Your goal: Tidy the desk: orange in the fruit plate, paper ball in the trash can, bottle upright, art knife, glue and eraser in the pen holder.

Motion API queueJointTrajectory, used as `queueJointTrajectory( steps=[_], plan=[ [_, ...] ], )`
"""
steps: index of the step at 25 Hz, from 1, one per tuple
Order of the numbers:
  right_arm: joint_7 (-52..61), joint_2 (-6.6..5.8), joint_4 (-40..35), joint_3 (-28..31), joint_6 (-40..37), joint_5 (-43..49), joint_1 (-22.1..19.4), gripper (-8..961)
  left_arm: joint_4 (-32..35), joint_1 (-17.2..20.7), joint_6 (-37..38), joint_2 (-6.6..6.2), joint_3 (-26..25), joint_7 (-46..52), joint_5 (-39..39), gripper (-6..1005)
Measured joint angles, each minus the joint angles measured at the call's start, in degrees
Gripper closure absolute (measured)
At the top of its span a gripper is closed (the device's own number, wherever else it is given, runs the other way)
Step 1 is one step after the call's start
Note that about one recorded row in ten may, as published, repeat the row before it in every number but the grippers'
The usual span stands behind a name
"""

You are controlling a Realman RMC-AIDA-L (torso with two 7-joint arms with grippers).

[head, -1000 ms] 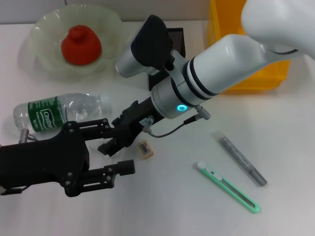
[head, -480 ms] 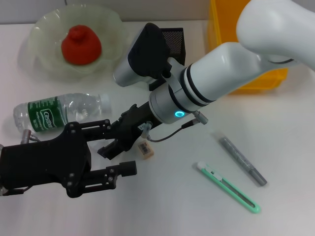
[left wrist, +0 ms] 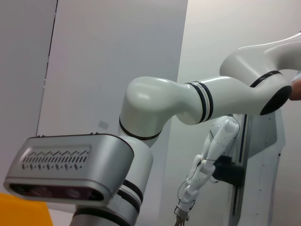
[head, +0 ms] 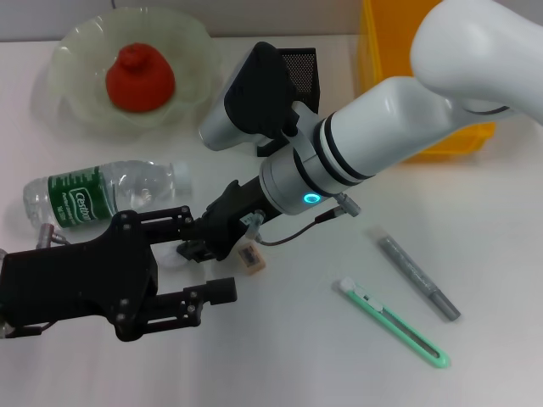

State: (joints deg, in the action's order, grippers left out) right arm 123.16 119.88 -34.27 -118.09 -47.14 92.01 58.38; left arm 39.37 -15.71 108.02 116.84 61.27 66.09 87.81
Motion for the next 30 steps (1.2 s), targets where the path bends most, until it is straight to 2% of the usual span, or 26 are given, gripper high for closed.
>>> queueJointTrajectory(
  steps=[1,8,13,15,16,17,22,25,26,27,30],
  plan=[
    [0.0,0.0,-0.2,0.2,0.1,0.0,-0.1,521,0.0,0.0,0.0,0.01,0.0,0.0,0.0,360],
    [0.0,0.0,-0.9,0.4,0.1,0.3,-1.0,640,0.0,0.0,0.0,0.05,0.0,0.0,0.0,360],
    [-2.7,-0.48,-4.6,2.9,-0.3,0.6,-6.0,708,0.0,0.0,0.1,0.06,-0.2,0.0,0.0,360],
    [-5.1,-0.64,-6.9,6.5,-1.8,0.6,-9.6,725,0.0,0.1,0.1,0.05,-0.2,0.0,0.0,360],
    [-8.2,-0.8,-10.0,11.0,-4.3,0.6,-14.2,734,0.0,0.1,0.1,0.05,-0.2,0.0,0.0,360],
    [-8.2,-0.8,-10.0,11.0,-4.3,0.6,-14.2,744,0.0,0.1,0.1,0.06,-0.2,0.0,0.0,360],
    [-15.2,-0.73,-17.9,23.1,-12.5,0.7,-25.0,789,0.0,0.2,0.0,0.12,-0.2,0.0,0.0,360],
    [-18.0,-0.47,-21.0,29.5,-16.5,0.7,-30.1,810,0.0,0.1,0.0,0.14,-0.2,0.0,0.0,360],
    [-19.9,-0.38,-21.7,33.8,-18.7,0.7,-32.8,811,0.0,0.0,0.0,0.15,-0.2,0.0,0.0,360],
    [-19.9,-0.38,-21.7,33.8,-18.7,0.7,-32.8,811,0.0,0.0,0.0,0.17,-0.2,0.0,0.0,360],
    [-23.0,-0.3,-21.9,41.9,-24.3,0.3,-35.6,813,-0.1,-0.2,-0.1,0.22,-0.2,0.0,0.0,360]
  ],
)
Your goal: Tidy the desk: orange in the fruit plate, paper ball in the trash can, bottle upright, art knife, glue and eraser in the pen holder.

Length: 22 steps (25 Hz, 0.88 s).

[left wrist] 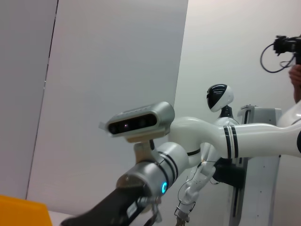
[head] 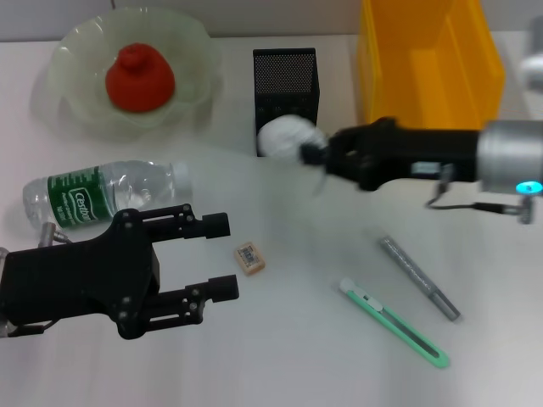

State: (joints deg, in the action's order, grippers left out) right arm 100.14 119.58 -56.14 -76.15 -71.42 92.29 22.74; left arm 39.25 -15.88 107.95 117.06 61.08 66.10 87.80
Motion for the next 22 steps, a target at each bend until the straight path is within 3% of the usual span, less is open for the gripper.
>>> queueJointTrajectory(
  steps=[1,3,4,11,18,22],
  plan=[
    [-0.8,-0.01,-0.1,5.4,-3.8,-0.1,-1.0,813,-0.2,-0.1,-0.1,0.01,0.0,0.0,0.0,360],
    [-1.0,-0.07,-0.3,10.6,-6.7,-0.2,-1.7,814,-0.4,-0.3,-0.2,0.01,0.0,0.0,0.0,360],
    [-1.0,-0.07,-0.3,10.6,-6.7,-0.2,-1.7,815,-0.5,-0.4,-0.3,0.01,0.0,0.0,0.0,360],
    [-1.2,-0.38,-5.9,25.1,-12.1,0.3,-2.7,819,-0.6,-0.6,-0.9,0.1,0.0,0.0,0.0,360],
    [-1.6,-0.55,-6.4,31.2,-7.9,2.5,-3.0,820,-0.6,-0.6,-0.9,-0.01,0.0,0.0,0.0,360],
    [-1.9,-0.38,-5.9,30.9,0.0,5.7,-2.7,822,-0.6,-0.7,-0.9,0.02,0.0,0.0,0.0,360]
  ],
)
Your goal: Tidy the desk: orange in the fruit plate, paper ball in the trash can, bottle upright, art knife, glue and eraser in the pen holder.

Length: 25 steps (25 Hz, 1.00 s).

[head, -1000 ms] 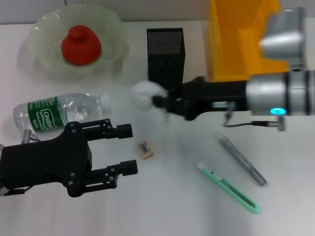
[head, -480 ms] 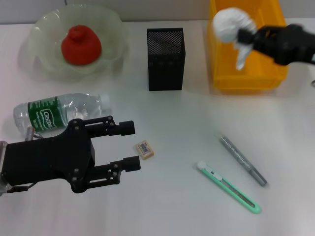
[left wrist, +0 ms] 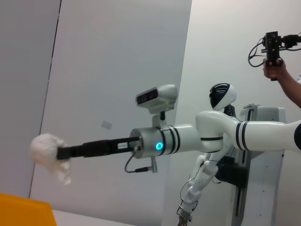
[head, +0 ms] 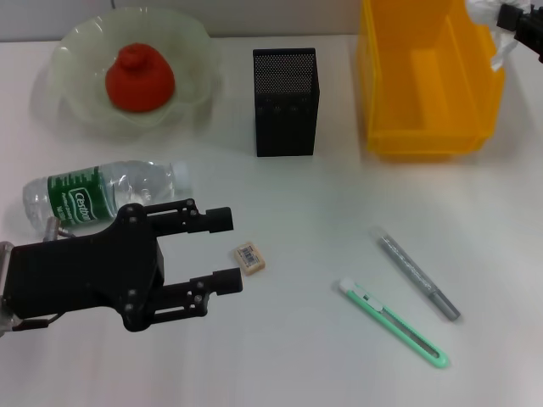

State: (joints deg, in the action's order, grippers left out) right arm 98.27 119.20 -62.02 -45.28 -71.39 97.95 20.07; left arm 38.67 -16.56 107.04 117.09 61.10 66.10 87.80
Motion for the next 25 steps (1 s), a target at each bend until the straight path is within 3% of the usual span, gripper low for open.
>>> queueJointTrajectory(
  steps=[8,19,25],
  plan=[
    [-1.3,-0.09,4.7,-1.6,7.7,1.6,2.6,797,0.0,-0.4,-0.2,-0.09,0.1,0.0,0.0,360],
    [-4.9,0.14,8.3,-1.8,10.8,1.1,4.9,737,0.0,-0.2,-0.3,-0.16,-0.3,0.0,0.0,361],
    [-5.1,0.17,8.5,-1.8,10.8,1.0,4.9,497,0.0,-0.4,-0.3,-0.07,-0.5,0.0,0.0,362]
  ],
)
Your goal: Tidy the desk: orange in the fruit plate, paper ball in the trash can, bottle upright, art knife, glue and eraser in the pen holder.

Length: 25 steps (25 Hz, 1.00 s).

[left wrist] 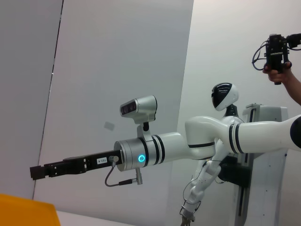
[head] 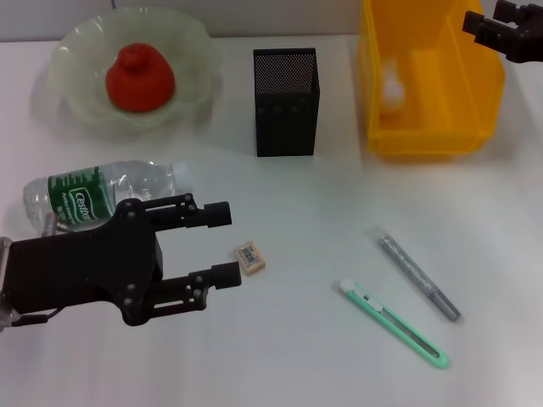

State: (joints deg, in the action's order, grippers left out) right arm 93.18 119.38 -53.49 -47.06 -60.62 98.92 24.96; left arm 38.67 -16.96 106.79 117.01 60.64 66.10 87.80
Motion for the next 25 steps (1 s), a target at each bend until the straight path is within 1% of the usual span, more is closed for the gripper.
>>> queueJointTrajectory(
  steps=[3,5,8,9,10,13,16,19,21,25],
  plan=[
    [0.0,0.01,0.0,0.0,-0.8,-0.5,-0.2,358,0.0,-0.1,0.0,0.04,0.0,0.0,0.0,362],
    [0.1,0.06,0.1,0.1,-3.6,-1.9,-0.6,360,0.0,-0.2,0.0,0.05,0.0,0.0,0.0,363],
    [0.0,0.1,0.5,0.0,-11.5,-5.9,-1.8,364,0.0,-0.2,0.0,0.06,-0.2,0.0,0.0,363],
    [-0.2,0.04,0.8,0.0,-15.8,-8.4,-2.8,364,0.0,-0.2,0.0,0.06,-0.2,0.0,0.0,363],
    [-0.2,0.04,0.8,0.0,-15.8,-8.4,-2.8,364,0.0,-0.3,0.0,0.05,-0.2,0.0,0.0,363],
    [-0.4,-0.14,1.0,0.3,-20.8,-10.4,-4.3,364,0.0,-0.4,-0.1,-0.01,-0.3,0.0,0.0,363],
    [-2.6,-0.21,1.8,0.2,-25.5,-10.2,-5.4,364,0.0,-0.4,-0.2,-0.01,-0.3,0.0,0.0,364],
    [-8.1,-0.24,5.1,0.0,-31.4,-9.8,-6.2,364,0.0,-0.6,-0.5,-0.07,-0.3,0.0,0.0,364],
    [-13.7,-0.3,8.5,0.0,-34.9,-9.4,-6.6,365,0.0,-0.6,-0.7,-0.08,-0.3,0.0,0.0,364],
    [-27.3,-0.23,15.0,0.0,-38.2,-7.6,-7.8,365,0.0,-0.9,-1.6,-0.06,-0.2,0.0,0.0,365]
  ],
)
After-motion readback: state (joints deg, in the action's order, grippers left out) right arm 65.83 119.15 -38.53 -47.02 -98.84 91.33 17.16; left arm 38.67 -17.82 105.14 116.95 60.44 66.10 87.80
